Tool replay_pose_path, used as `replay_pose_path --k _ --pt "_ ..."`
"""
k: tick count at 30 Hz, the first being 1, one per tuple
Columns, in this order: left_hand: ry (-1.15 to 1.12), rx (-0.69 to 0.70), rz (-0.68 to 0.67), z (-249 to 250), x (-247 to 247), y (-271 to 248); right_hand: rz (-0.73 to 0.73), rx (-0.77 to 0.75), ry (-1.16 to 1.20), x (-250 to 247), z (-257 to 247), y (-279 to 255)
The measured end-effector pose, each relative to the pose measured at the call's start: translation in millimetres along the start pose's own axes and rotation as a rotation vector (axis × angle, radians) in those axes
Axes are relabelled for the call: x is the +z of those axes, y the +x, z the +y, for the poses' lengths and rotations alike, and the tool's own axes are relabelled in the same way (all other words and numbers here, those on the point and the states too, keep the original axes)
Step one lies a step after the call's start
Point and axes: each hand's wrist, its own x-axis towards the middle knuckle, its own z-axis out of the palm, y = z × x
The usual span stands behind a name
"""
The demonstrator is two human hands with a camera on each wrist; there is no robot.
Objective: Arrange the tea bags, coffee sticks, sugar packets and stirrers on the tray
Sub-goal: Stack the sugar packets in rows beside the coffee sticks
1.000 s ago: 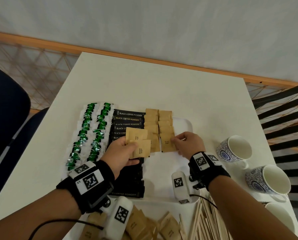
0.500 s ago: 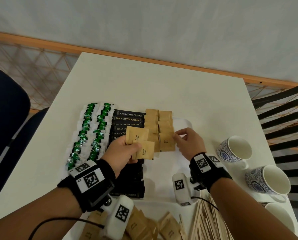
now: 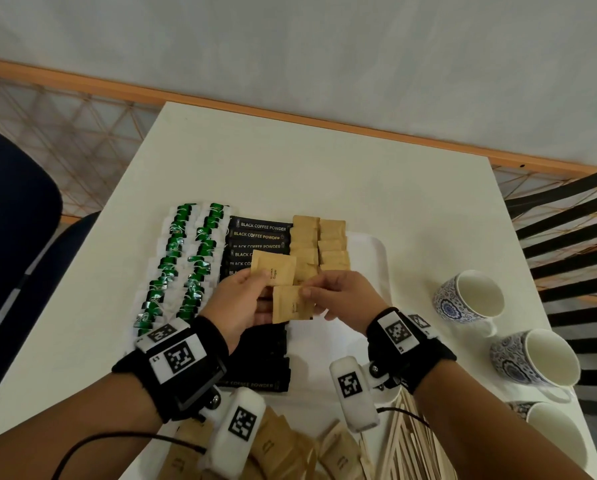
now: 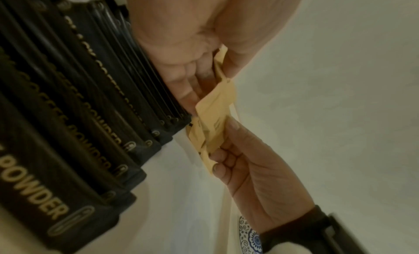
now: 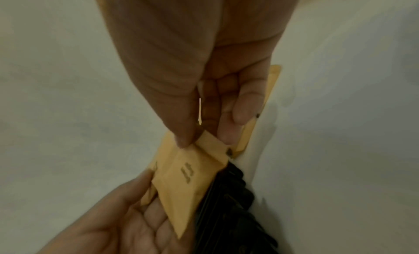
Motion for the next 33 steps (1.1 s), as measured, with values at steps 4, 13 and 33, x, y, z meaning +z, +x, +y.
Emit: replay_pose_path --k 4,13,33 --pt "-0.022 0.025 0.046 -1 -8 3 0.076 0.050 0.018 -9 10 -2" --pt "0.016 0.091 0.063 -3 -17 1 0.256 0.169 0.361 4 25 -7" --pt "0.037 0.056 0.069 -7 -15 1 0.216 -0.030 -0.309 16 34 -3"
